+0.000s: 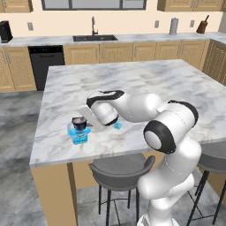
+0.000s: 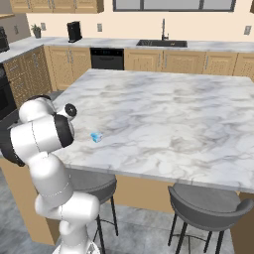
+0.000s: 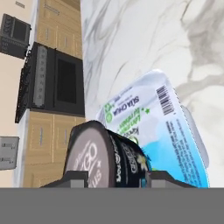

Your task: Stack the yogurt containers by placing the smaller containers on top of the larger containers.

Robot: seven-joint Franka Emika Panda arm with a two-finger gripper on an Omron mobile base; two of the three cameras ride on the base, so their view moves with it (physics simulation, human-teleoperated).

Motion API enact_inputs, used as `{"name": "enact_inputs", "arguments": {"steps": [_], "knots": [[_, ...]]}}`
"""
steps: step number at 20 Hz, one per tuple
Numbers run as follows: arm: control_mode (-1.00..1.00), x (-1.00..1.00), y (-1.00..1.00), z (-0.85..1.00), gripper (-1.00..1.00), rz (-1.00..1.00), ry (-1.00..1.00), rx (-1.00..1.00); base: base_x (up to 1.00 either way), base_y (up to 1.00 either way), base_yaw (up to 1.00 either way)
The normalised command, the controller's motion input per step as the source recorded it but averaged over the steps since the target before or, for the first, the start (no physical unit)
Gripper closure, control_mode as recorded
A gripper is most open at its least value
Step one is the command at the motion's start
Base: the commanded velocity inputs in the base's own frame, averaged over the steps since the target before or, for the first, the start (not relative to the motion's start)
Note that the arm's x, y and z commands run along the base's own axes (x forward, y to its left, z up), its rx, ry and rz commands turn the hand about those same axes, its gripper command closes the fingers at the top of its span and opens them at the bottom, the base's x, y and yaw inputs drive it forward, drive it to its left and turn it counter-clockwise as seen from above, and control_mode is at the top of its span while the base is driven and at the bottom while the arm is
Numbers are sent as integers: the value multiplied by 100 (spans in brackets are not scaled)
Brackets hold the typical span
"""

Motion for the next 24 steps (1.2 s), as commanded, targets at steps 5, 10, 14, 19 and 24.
{"name": "enact_inputs", "arguments": {"steps": [5,10,14,19,24], "knots": [[-100,0,0,-2,-100,0,0,0,0,0,0],[-100,0,0,0,-100,0,0,0,0,0,0],[-100,0,-16,0,-100,0,0,0,0,0,0],[-100,-4,-30,2,-100,-1,0,1,0,0,0],[-100,-17,-52,22,-100,-5,0,0,0,0,0]]}}
